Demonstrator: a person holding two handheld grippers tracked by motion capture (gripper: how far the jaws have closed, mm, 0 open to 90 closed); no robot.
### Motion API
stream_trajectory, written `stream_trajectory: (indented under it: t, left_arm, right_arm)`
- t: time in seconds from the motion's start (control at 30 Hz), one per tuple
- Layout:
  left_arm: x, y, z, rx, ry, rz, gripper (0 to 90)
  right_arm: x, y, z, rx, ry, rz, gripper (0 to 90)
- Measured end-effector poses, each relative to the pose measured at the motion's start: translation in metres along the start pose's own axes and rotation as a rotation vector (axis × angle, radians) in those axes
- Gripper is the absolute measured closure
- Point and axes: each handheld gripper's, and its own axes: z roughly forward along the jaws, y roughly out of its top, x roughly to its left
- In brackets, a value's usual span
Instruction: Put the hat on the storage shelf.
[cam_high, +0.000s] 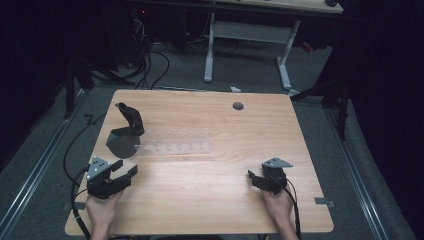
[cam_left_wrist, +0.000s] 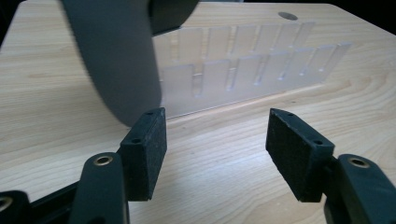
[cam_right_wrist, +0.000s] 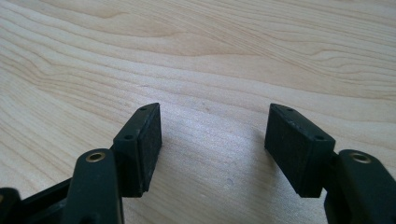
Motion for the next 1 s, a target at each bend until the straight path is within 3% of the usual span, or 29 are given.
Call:
stream_trajectory:
  t: [0.43,0.7,1.0]
  left_arm:
    - [-0.033,-0.033,0.021,0.134,-0.108,0.028,38.6]
    - [-0.045,-0.046,0.036,0.166,-0.132,0.033,38.9]
    - [-0.046,-0.057,0.051,0.203,-0.124,0.029,39.1]
  right_arm:
    - [0.000,0.000,0.000,0.000,0.000,0.000,36.8]
    - [0.000,0.000,0.000,-0.001,0.001,-0.002,36.7]
    - [0.000,0.000,0.000,0.000,0.001,0.000,36.6]
